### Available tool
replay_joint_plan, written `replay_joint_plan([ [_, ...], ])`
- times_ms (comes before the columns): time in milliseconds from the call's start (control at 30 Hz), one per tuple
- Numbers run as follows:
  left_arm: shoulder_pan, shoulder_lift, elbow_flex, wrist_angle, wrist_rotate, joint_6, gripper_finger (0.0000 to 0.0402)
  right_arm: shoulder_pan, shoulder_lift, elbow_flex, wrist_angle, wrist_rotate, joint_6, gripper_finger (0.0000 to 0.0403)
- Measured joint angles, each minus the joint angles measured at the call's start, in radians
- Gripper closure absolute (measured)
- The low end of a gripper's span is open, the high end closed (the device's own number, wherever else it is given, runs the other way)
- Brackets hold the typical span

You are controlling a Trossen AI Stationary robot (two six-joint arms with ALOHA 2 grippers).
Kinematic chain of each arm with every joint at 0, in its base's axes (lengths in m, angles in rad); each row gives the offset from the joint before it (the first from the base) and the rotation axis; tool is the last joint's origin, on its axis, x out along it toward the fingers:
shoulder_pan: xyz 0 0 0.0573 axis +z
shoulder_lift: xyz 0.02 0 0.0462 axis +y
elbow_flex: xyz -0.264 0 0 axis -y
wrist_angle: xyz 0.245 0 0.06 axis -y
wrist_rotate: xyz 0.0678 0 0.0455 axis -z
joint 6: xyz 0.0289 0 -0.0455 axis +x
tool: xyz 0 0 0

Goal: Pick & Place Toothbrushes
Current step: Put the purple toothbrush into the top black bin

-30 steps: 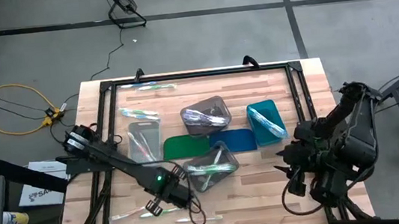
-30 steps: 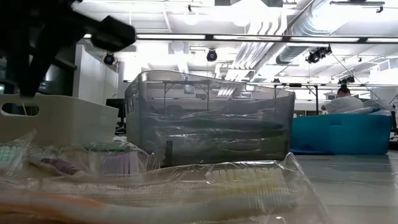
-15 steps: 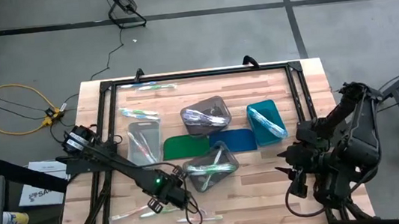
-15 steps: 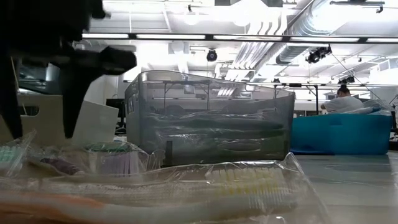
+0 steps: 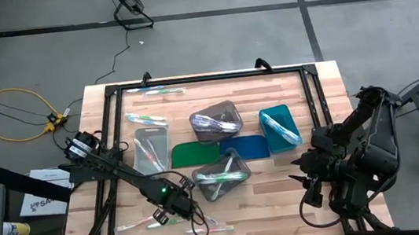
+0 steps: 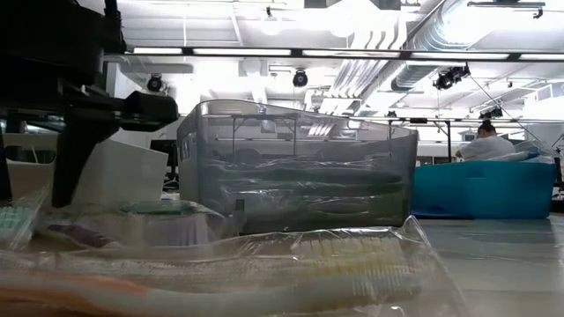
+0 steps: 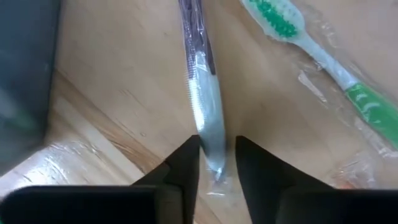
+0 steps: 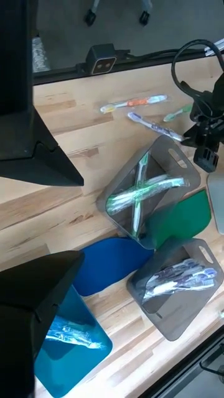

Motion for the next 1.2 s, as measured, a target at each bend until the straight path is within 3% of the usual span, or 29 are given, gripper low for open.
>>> replay_joint_plan([
  [233,0.001,-0.001,0.0,-0.008,-0.013,-0.001,0.0384,0.0,0.0,0.0,0.0,0.011,0.0,0.023],
  [900,0.002,-0.05,0.041,-0.094,-0.069,-0.046,0.04,0.0,0.0,0.0,0.0,0.013,-0.006,0.023],
  [1200,0.007,-0.121,0.194,-0.215,-0.07,-0.091,0.04,0.0,0.0,0.0,0.0,0.014,-0.008,0.023],
])
